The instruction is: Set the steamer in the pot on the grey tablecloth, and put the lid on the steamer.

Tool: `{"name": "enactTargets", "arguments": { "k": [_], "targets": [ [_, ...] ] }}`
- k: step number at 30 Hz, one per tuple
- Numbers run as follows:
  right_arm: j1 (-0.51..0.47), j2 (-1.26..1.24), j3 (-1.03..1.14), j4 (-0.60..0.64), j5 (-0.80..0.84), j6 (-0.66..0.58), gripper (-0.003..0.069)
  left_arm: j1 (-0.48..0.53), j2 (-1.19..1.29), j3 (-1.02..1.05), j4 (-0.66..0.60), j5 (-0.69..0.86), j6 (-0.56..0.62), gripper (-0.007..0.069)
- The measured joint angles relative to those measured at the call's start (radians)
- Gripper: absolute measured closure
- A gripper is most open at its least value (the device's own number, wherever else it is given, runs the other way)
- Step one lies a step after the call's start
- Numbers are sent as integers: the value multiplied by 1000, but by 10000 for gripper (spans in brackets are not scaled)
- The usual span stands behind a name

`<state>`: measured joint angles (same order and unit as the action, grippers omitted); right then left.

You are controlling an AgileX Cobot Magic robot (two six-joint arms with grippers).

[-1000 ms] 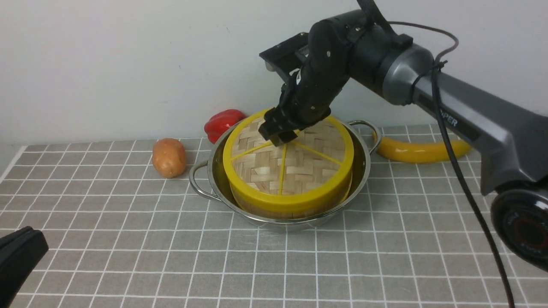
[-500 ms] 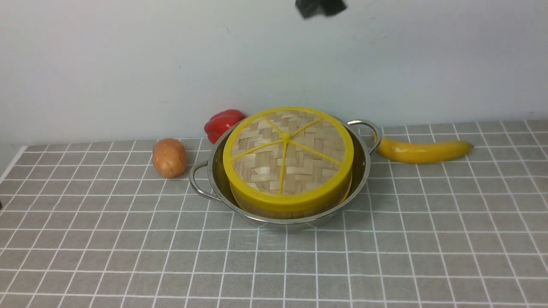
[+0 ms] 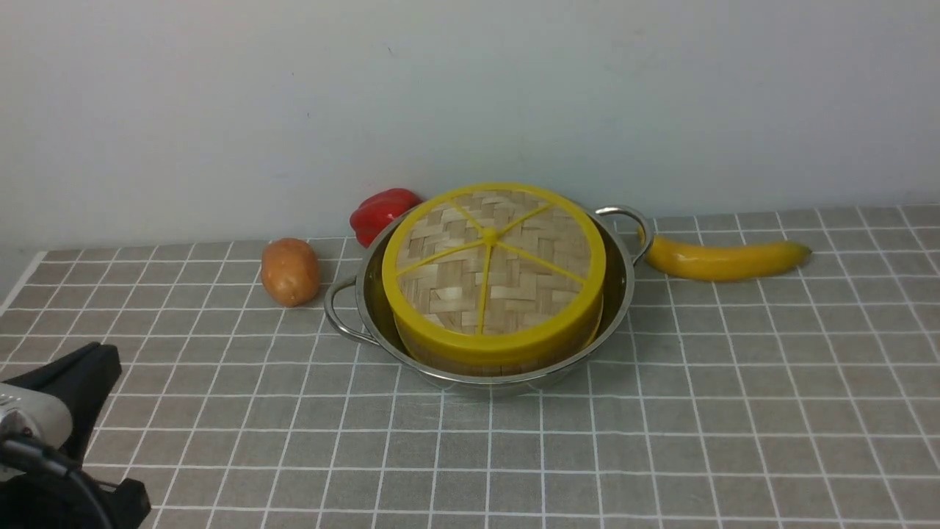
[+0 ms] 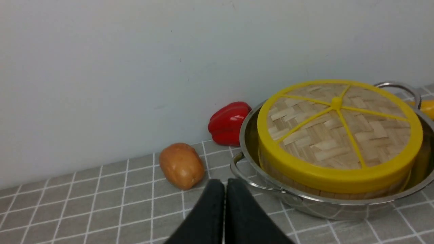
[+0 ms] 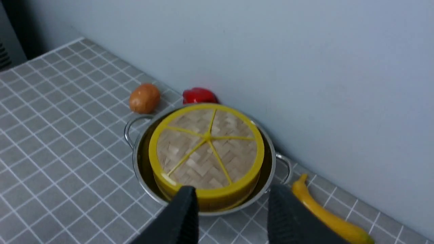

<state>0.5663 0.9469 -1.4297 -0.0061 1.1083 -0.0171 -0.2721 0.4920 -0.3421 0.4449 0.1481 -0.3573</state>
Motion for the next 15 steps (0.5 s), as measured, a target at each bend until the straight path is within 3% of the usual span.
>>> {"name": "enactTargets", "arguments": {
  "k": [1,2,3,6,7,10,15],
  "targets": [
    [0,-78,167,0,-120,3,452,0,0,0,4,-15,0,623],
    [0,-96,209,0,-153,4,466,0,0,0,6,-16,0,623],
    [0,-161,379,0,-317,6,524,0,0,0,9,-16,0,623],
    [0,-225,577,0,-509,6,590,0,0,0,9,-14,0,622],
    [0,-270,721,6,-651,9,644,0,0,0,9,-10,0,615],
    [0,-306,859,18,-861,17,673,0,1,0,9,-7,0,612],
    [0,-322,903,49,-994,58,673,0,1,0,9,-7,0,602]
  ]
}}
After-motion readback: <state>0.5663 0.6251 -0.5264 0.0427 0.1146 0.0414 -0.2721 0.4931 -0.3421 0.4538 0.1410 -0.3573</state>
